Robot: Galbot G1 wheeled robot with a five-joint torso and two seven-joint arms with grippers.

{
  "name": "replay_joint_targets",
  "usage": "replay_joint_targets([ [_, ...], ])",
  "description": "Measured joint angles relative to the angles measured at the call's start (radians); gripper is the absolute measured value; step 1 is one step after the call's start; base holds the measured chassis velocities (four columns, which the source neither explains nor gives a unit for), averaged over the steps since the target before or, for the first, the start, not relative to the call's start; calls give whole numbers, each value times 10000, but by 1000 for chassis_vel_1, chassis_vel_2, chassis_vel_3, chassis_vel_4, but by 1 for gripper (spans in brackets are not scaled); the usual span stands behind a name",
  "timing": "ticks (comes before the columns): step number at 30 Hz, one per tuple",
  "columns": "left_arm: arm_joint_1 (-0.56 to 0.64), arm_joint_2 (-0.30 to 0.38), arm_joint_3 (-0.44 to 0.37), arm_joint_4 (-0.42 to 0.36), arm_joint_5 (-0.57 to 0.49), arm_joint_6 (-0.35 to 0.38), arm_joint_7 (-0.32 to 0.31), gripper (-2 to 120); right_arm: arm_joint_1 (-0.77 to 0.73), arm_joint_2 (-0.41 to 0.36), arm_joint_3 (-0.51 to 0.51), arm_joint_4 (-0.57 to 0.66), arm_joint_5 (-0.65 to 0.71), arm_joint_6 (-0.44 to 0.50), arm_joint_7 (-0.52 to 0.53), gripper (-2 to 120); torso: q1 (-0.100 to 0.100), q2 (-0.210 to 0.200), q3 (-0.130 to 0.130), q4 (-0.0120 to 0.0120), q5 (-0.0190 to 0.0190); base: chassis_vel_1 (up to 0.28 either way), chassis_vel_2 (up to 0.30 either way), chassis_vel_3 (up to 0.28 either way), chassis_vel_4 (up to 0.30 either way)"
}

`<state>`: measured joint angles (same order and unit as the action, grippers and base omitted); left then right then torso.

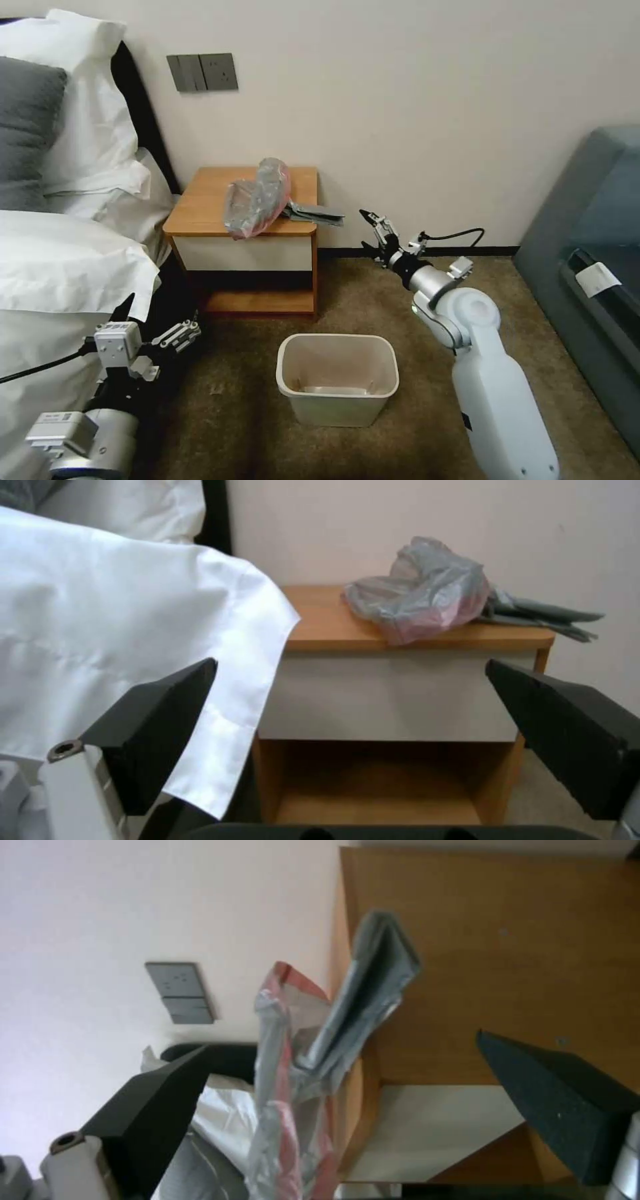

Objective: Pick up the garbage bag from the table and place it over the trash can.

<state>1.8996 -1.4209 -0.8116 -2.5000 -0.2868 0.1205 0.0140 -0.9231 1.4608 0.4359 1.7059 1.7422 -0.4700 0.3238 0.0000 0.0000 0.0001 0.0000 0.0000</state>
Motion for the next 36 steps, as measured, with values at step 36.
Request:
replay_joint_targets([
  [36, 536, -215, -244, 0, 39, -194, 194, 100, 2474, 1326, -192, -4051, -1664, 17, -2102, 65, 1, 0, 0, 0, 0, 0, 0, 0, 0],
])
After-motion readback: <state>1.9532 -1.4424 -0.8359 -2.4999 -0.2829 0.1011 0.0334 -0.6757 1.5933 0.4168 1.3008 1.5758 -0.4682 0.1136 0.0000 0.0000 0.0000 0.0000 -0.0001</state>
